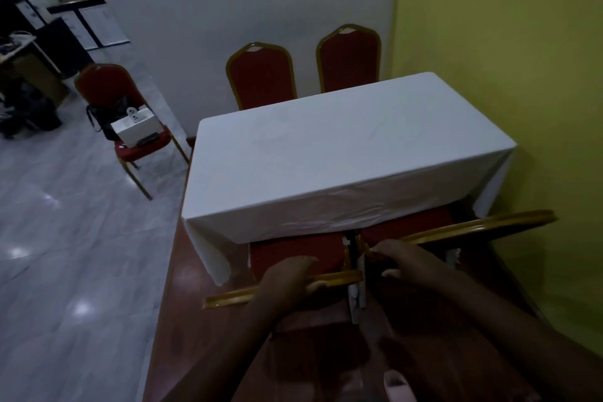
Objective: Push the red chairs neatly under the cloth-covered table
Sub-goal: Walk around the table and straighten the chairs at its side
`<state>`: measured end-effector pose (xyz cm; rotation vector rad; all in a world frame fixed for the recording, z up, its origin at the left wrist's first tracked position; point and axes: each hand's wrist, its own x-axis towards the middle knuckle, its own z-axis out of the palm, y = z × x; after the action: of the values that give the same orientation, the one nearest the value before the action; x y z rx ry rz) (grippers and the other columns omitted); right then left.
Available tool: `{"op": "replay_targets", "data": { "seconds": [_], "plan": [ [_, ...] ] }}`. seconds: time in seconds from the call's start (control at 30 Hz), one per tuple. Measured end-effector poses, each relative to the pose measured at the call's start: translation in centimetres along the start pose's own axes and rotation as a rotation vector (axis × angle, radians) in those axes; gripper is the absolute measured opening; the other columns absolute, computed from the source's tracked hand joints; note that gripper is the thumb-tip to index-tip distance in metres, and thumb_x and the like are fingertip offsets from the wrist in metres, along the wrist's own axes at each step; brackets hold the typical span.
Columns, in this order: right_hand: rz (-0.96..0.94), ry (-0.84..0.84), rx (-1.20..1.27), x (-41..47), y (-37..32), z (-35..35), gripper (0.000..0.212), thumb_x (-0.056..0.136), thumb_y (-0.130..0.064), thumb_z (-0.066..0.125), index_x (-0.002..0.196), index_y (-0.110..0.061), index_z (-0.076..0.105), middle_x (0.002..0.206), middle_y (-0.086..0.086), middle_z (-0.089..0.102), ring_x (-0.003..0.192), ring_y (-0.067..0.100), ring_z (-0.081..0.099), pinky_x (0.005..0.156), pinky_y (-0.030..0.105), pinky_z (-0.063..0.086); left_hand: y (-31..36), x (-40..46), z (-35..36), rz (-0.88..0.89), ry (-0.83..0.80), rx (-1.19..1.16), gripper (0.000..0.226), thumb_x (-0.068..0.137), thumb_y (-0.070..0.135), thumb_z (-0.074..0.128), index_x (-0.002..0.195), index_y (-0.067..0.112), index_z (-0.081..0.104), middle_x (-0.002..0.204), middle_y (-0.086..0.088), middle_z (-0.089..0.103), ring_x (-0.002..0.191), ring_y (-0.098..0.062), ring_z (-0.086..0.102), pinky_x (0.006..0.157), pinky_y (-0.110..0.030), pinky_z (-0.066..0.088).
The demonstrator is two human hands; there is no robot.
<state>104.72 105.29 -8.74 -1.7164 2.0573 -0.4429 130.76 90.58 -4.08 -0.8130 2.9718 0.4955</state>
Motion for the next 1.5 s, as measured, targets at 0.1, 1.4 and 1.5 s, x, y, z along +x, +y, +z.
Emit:
{"op": "replay_targets", "data": {
  "seconds": [0.1,1.4,1.5],
  "plan": [
    [0.045,0.139,-0.036,-2.5,4.2,-3.5,0.059,0.067,-0.012,0.081,0.121,-0.009,0.056,0.125,0.012,0.058,0.117,0.026,0.053,0.098,0.028,0.035,4.0,3.9,0.0,0.076,-0.002,-0.008,0.050,0.083,0.051,0.062,0.123,0.022,0.057,0.126,-0.003,0.062,0.116,-0.022,0.056,0.094,-0.036,0.047],
    [0.188,0.174,-0.048,-12.2,23.9,-14.1,0.022,0.071,-0.009,0.068,0.090,-0.017,0.064,0.095,0.001,0.068,0.089,0.018,0.063,0.075,0.039,0.050,22.4,19.1,7.1,0.156,-0.256,-0.004,0.021,0.087,0.032,0.061,0.104,0.019,0.058,0.101,-0.006,0.068,0.091,-0.025,0.063,0.062,-0.029,0.035],
    [0.138,0.191,-0.020,-11.7,22.3,-14.1,0.029,0.071,-0.017,0.076,0.097,-0.012,0.066,0.097,0.007,0.069,0.091,0.021,0.063,0.079,0.041,0.051,21.6,18.6,6.8,0.168,-0.226,-0.038,0.028,0.087,0.034,0.063,0.111,0.023,0.058,0.105,-0.004,0.068,0.094,-0.023,0.064,0.064,-0.029,0.040]
  ]
}}
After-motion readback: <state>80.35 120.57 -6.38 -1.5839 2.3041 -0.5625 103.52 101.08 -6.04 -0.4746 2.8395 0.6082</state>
